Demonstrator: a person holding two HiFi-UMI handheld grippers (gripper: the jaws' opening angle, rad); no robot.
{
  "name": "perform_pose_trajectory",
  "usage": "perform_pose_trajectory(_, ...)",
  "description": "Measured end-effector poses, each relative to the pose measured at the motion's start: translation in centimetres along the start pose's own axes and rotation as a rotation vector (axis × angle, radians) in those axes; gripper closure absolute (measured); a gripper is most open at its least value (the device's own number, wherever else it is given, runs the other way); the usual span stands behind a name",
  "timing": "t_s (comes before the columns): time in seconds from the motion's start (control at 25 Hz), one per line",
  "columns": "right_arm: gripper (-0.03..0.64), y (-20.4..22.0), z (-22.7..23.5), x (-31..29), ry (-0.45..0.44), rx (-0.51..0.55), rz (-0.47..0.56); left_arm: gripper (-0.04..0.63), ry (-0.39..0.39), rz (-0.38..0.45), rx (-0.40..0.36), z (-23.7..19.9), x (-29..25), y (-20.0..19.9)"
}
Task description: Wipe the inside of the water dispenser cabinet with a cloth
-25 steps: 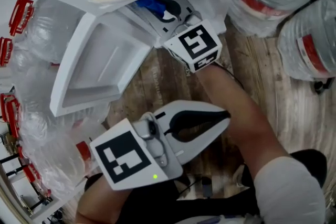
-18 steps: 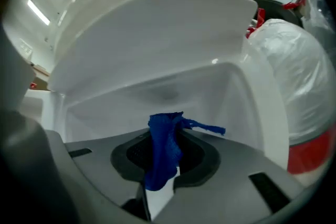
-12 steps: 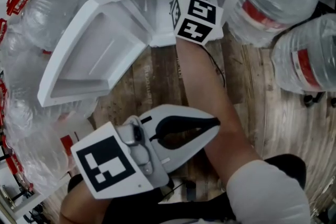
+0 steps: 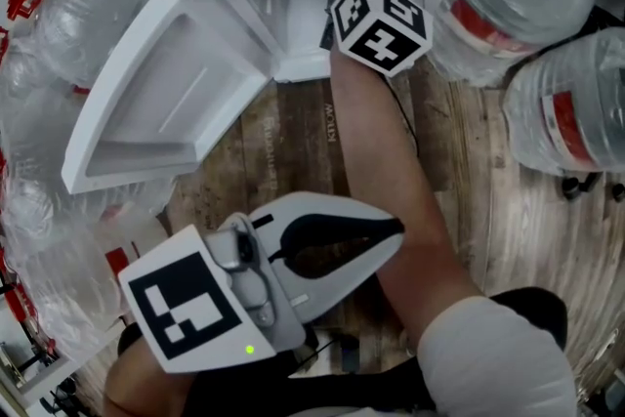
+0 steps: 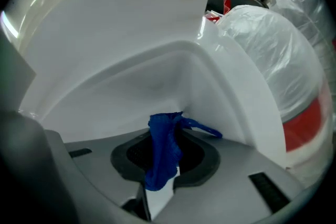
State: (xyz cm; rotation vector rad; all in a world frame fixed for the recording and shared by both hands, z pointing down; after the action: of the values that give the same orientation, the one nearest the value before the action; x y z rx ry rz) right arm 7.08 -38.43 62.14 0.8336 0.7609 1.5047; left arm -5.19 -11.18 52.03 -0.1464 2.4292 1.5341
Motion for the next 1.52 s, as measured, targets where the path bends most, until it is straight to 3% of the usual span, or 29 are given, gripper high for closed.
perform_pose_trajectory(0.44, 0.547, -0.8, 1.5, 4.1, 0.002, -0.295, 0.047, 0.597, -0.004, -0.013, -0.010, 0.2, -0.4, 0.1)
perform_pose_trajectory(0.76, 0.537, 0.2, 2.8, 7.4, -0.049, -0.322, 0.038, 0.597, 0.023, -0.010, -0.035, 0.4, -1.3, -0.2)
perform_pose_trajectory(0.92, 0.537, 1.3, 1.8, 6.8, -0.133, -0.377, 0.010, 0.597, 0.026, -0.015, -0.044, 0.4, -1.7, -0.2)
perform_pose_trajectory(1.08, 0.538, 1.6, 1.9, 3.9, -0.173, -0.646, 0.027, 0.597, 0.020, -0.017, -0.056, 0.4, -2.1, -0.3)
perform_pose_trajectory(1.28, 0.538, 2.7, 3.4, 1.2, -0.135, -0.862, 0.038, 0.597, 0.022, -0.012, -0.060, 0.7, -2.0, -0.3)
perform_pose_trajectory(1.52, 0.538, 3.4, 4.7, 0.3, -0.107, -0.981, 0.029, 0.597, 0.024, -0.020, -0.049, 0.7, -2.0, 0.0)
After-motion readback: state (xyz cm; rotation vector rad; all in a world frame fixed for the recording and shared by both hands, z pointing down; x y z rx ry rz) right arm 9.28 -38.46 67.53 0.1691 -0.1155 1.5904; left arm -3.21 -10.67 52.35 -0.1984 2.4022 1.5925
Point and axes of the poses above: the fingertips, and each gripper's own axes: x backward along the fingers, z to its right, y out of its underside, the point moved 8 cm from there along x, backward along the fingers, and after that the axes turned 7 degrees about -x, right-handed, at the moved point
